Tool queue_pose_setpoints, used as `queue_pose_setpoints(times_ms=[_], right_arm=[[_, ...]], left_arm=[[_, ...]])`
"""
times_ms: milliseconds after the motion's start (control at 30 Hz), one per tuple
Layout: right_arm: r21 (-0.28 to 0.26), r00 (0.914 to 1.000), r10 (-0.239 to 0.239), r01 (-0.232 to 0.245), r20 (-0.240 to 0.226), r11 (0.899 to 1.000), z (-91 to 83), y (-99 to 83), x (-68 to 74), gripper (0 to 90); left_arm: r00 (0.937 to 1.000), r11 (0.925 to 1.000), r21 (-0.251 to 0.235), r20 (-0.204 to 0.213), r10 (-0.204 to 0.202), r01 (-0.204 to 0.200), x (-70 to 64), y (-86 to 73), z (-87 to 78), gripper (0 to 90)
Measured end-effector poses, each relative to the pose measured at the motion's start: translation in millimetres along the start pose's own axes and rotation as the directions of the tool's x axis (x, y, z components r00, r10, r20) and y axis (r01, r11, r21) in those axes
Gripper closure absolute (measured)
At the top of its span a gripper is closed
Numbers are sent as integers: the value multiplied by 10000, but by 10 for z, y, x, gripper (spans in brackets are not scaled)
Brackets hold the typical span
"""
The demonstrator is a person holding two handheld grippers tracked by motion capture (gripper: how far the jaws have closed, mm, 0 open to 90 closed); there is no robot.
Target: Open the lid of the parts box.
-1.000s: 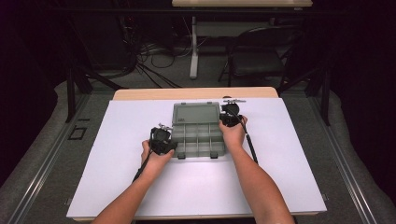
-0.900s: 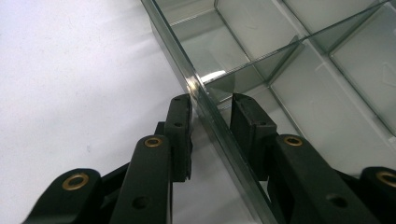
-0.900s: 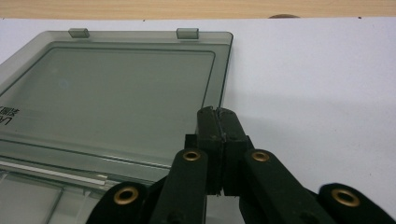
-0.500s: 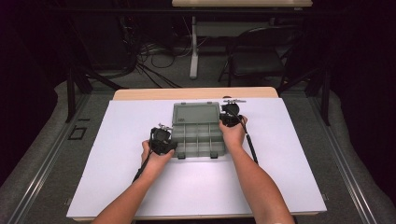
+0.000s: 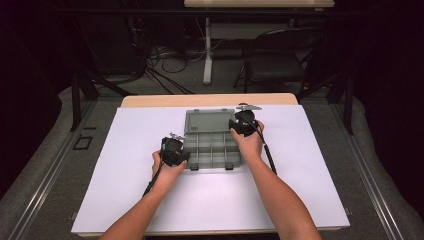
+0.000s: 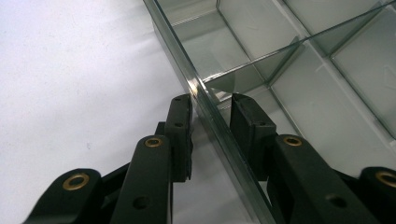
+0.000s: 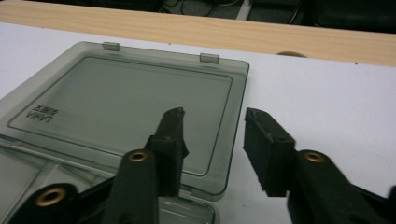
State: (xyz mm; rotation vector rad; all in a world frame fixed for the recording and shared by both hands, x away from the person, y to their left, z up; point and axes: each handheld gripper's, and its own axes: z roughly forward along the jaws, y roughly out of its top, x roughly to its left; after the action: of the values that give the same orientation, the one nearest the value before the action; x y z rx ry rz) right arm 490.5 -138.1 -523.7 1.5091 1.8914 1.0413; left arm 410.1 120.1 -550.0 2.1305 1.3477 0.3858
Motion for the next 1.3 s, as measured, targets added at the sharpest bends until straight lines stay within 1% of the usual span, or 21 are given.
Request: queue_pose_setpoints(times_ms=[133, 233, 433, 467, 500, 567, 600, 667, 700, 733, 800, 867, 900, 933, 967, 1000, 1100, 1167, 1200, 1233, 1300], right_arm=[[-277, 9996, -249, 245, -120, 9993, -111, 15, 44, 516], [-445, 9983, -534, 524, -220, 9976, -226, 27, 75, 486], [-859, 9950, -780, 725, -624, 9937, -527, 6, 83, 423], [-859, 9950, -780, 725, -624, 9937, -527, 6, 83, 423], [-960, 9928, -844, 763, -844, 9925, -638, -20, 69, 413], [-1081, 9909, -980, 878, -928, 9903, -757, -61, 55, 409], [-1081, 9909, -980, 878, -928, 9903, -757, -61, 55, 409], [-1211, 9867, -1139, 998, -1162, 9876, -941, -128, 14, 400], [-1320, 9831, -1189, 1006, -1392, 9861, -1001, -150, -6, 406], [-1320, 9831, -1189, 1006, -1392, 9861, -1001, -150, -6, 406], [-1457, 9753, -1344, 1093, -1753, 9833, -1124, -195, -46, 398], [-1903, 9706, -1683, 1349, -1722, 9724, -1307, -270, -99, 374], [-2082, 9685, -1816, 1447, -1705, 9673, -1360, -295, -117, 359], [-2237, 9663, -1981, 1590, -1644, 9616, -1408, -319, -131, 341], [-2237, 9663, -1981, 1590, -1644, 9616, -1408, -319, -131, 341], [-2385, 9628, -2292, 1912, -1430, 9521, -1523, -377, -164, 338], [-2328, 9643, -2248, 1886, -1402, 9540, -1634, -456, -202, 327], [-2366, 9625, -2283, 1900, -1468, 9529, -1703, -517, -224, 318], [-2434, 9600, -2430, 2048, -1388, 9481, -1735, -550, -236, 310], [-2467, 9574, -2553, 2170, -1351, 9445, -1765, -583, -245, 295], [-2512, 9552, -2640, 2249, -1342, 9414, -1831, -649, -269, 275]], left_arm=[[10000, 10000, -26, -24, -46, 46, -4, -4, 0, 695], [9997, 9999, 28, 216, -134, 134, 21, -3, -4, 685], [9985, 9999, 77, 525, -147, 143, 34, 2, -39, 595], [9985, 9999, 77, 525, -147, 143, 34, 2, -39, 578], [9979, 9998, -81, 624, -195, 201, 43, 5, -84, 558], [9972, 9995, -241, 715, -210, 227, 46, 8, -145, 519], [9972, 9995, -241, 715, -210, 227, 46, 8, -145, 495], [9951, 9975, -698, 986, -79, 148, 57, 11, -271, 463], [9951, 9975, -698, 986, -79, 148, 57, 11, -271, 445], [9938, 9959, -888, 1112, -69, 169, 58, 12, -319, 445], [9917, 9928, -1180, 1283, -37, 189, 71, 9, -425, 422], [9905, 9897, -1404, 1374, -68, 263, 93, 4, -535, 409], [9878, 9844, -1753, 1551, 102, 173, 128, -1, -646, 410], [9878, 9844, -1753, 1551, 102, 173, 128, -1, -646, 411], [9861, 9811, -1927, 1657, 133, 192, 150, -9, -716, 411], [9850, 9767, -2142, 1711, 208, 166, 185, -22, -809, 410], [9787, 9605, -2778, 1916, 735, -177, 244, -63, -928, 378], [9756, 9523, -3050, 2058, 767, -106, 276, -110, -1002, 362], [9733, 9487, -3162, 2146, 814, -96, 293, -137, -1040, 360], [9702, 9459, -3246, 2281, 814, -30, 307, -169, -1076, 358], [9673, 9459, -3244, 2428, 728, 102, 335, -236, -1133, 329]])
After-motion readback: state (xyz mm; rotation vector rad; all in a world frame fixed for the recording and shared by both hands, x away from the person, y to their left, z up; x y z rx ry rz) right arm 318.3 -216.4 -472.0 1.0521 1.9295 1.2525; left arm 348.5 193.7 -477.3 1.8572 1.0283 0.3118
